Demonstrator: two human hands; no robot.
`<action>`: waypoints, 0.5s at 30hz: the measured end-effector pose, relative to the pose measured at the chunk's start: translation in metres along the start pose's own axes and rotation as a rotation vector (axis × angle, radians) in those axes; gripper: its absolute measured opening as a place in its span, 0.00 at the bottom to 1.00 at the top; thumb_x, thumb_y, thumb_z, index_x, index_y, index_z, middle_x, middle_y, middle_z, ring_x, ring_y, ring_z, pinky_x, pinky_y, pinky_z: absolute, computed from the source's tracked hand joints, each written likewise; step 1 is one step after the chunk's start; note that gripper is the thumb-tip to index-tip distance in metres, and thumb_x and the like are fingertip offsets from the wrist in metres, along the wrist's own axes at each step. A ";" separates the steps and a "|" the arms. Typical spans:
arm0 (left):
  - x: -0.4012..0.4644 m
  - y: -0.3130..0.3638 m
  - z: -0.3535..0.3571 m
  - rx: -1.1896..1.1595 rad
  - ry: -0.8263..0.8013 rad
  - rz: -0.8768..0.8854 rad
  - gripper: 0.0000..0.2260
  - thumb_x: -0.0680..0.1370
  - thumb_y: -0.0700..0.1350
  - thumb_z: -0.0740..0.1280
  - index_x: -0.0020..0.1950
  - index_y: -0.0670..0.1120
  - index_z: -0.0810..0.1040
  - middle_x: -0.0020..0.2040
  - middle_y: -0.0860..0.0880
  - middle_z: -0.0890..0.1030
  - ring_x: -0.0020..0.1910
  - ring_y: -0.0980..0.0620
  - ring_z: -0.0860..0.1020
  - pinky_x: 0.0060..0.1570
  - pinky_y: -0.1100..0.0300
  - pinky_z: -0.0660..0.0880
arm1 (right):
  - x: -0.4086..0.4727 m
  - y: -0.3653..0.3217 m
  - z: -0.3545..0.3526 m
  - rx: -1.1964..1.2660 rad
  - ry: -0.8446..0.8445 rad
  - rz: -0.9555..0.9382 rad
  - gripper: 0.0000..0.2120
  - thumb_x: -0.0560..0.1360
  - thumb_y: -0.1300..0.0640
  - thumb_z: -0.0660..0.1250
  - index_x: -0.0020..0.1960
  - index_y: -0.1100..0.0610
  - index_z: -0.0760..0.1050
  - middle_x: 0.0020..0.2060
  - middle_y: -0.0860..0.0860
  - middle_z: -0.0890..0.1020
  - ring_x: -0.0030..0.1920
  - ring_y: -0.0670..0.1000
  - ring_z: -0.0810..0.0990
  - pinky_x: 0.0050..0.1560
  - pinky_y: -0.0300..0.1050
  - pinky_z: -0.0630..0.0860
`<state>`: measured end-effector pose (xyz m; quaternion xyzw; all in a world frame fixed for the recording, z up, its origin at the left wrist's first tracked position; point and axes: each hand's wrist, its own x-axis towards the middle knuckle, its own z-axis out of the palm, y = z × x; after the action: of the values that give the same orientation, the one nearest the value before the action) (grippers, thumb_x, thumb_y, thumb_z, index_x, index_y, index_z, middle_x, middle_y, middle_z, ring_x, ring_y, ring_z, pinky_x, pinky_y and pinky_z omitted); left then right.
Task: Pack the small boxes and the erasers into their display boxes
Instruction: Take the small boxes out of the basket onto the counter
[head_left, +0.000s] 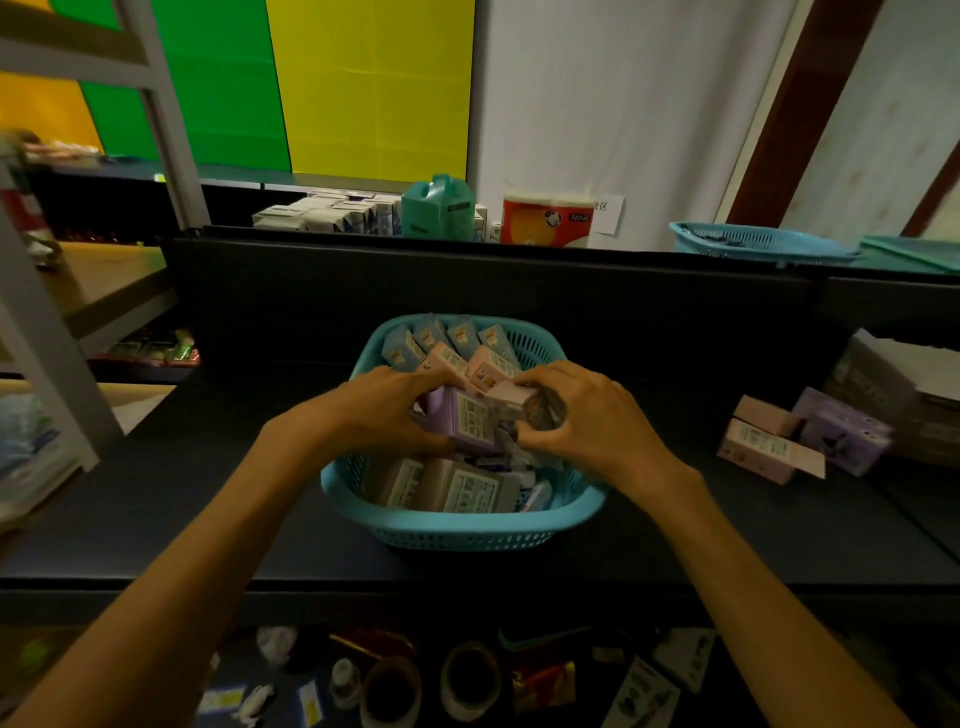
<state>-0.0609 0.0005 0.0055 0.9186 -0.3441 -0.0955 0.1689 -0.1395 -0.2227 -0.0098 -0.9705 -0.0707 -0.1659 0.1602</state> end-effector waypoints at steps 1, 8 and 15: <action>0.000 0.000 0.000 -0.007 -0.014 -0.006 0.27 0.73 0.58 0.68 0.69 0.64 0.60 0.62 0.54 0.75 0.48 0.61 0.73 0.47 0.65 0.70 | 0.000 0.001 0.000 0.007 0.007 -0.002 0.26 0.69 0.44 0.71 0.65 0.46 0.70 0.59 0.44 0.75 0.55 0.45 0.75 0.55 0.45 0.76; 0.003 0.004 -0.001 -0.009 -0.084 -0.033 0.29 0.75 0.59 0.65 0.72 0.64 0.54 0.65 0.52 0.73 0.45 0.61 0.70 0.44 0.65 0.67 | -0.001 0.005 0.008 0.021 0.015 -0.007 0.26 0.70 0.44 0.70 0.66 0.46 0.70 0.60 0.44 0.74 0.56 0.44 0.74 0.56 0.43 0.75; 0.005 -0.001 0.001 -0.084 -0.087 -0.021 0.29 0.75 0.58 0.65 0.71 0.66 0.53 0.66 0.52 0.73 0.45 0.62 0.71 0.46 0.64 0.68 | -0.001 0.008 0.010 0.030 0.025 -0.012 0.25 0.71 0.45 0.70 0.66 0.47 0.70 0.60 0.44 0.73 0.56 0.43 0.73 0.55 0.38 0.72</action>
<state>-0.0567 -0.0018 0.0040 0.9092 -0.3373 -0.1515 0.1912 -0.1358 -0.2272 -0.0209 -0.9654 -0.0770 -0.1778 0.1745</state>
